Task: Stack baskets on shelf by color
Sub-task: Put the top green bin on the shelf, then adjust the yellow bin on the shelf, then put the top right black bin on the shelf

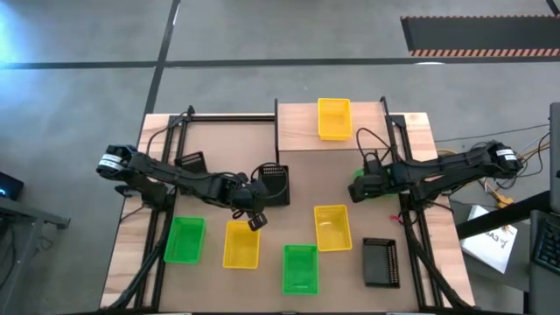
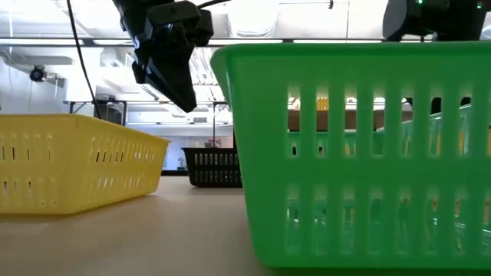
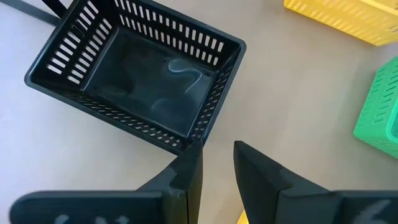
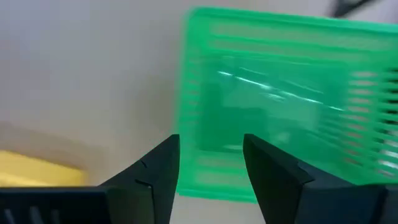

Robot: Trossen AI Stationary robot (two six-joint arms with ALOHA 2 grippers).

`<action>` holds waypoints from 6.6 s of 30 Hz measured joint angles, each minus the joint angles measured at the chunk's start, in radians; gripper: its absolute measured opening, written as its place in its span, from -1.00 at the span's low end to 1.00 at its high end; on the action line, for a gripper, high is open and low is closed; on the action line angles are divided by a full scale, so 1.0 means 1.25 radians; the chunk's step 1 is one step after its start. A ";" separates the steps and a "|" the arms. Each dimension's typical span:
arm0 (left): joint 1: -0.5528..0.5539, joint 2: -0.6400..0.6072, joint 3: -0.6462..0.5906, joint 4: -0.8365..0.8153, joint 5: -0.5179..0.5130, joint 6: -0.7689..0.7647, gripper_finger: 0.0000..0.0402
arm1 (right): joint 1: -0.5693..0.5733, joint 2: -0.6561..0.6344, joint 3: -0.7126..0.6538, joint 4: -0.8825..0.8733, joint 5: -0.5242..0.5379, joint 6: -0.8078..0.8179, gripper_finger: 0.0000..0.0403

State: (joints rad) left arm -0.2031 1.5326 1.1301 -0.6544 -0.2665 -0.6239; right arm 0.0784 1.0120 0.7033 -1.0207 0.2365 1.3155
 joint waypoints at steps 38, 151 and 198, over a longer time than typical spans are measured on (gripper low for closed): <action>0.000 0.000 0.000 0.004 0.001 0.002 -0.63 | 0.128 0.096 0.155 -0.080 -0.111 -0.132 -0.96; 0.467 0.392 0.682 -0.019 0.029 0.231 -0.99 | -0.605 -0.256 0.512 -0.184 -0.267 -1.102 -0.90; 0.064 0.182 0.503 -0.259 0.086 0.309 -0.99 | -0.605 -0.313 0.468 -0.162 -0.279 -1.075 -0.95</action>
State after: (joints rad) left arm -0.1234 1.7603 1.7587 -0.9781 -0.1587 -0.2372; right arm -0.6785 0.6209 1.2880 -1.2226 -0.1127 -0.0282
